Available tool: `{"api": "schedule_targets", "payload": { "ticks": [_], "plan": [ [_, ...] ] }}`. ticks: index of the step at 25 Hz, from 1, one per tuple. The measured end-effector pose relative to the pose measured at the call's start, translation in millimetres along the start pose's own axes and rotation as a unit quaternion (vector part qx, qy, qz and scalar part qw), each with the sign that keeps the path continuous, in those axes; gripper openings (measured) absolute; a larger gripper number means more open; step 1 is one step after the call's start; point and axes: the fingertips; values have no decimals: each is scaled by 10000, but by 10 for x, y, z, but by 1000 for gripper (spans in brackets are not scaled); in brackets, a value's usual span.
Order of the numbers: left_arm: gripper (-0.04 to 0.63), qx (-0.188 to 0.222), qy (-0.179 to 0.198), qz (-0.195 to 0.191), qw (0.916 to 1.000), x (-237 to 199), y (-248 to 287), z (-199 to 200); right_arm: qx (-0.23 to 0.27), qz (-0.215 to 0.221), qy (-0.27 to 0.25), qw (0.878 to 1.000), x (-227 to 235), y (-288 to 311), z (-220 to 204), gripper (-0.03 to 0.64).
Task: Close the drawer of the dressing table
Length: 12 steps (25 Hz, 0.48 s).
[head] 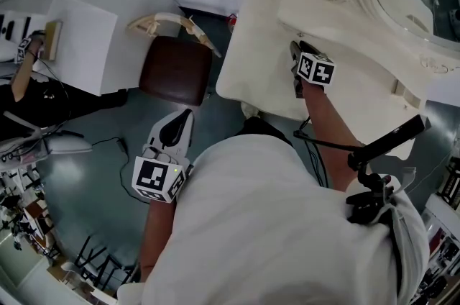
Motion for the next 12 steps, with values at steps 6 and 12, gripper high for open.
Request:
{"api": "schedule_targets", "payload": {
  "ticks": [6, 12],
  "plan": [
    [3, 59, 48, -55, 10000, 31, -140, -167, 18, -90, -48, 9999, -78, -144, -182, 62],
    [3, 169, 104, -161, 9997, 67, -486, -382, 66, -172, -135, 9997, -335, -453, -462, 12]
  ]
}}
Point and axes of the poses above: the fingertips, and each gripper's own axes: y forward along the fingers, x to its right, z out of its top, and after that the axes turned 8 degrees about -x, right-handed
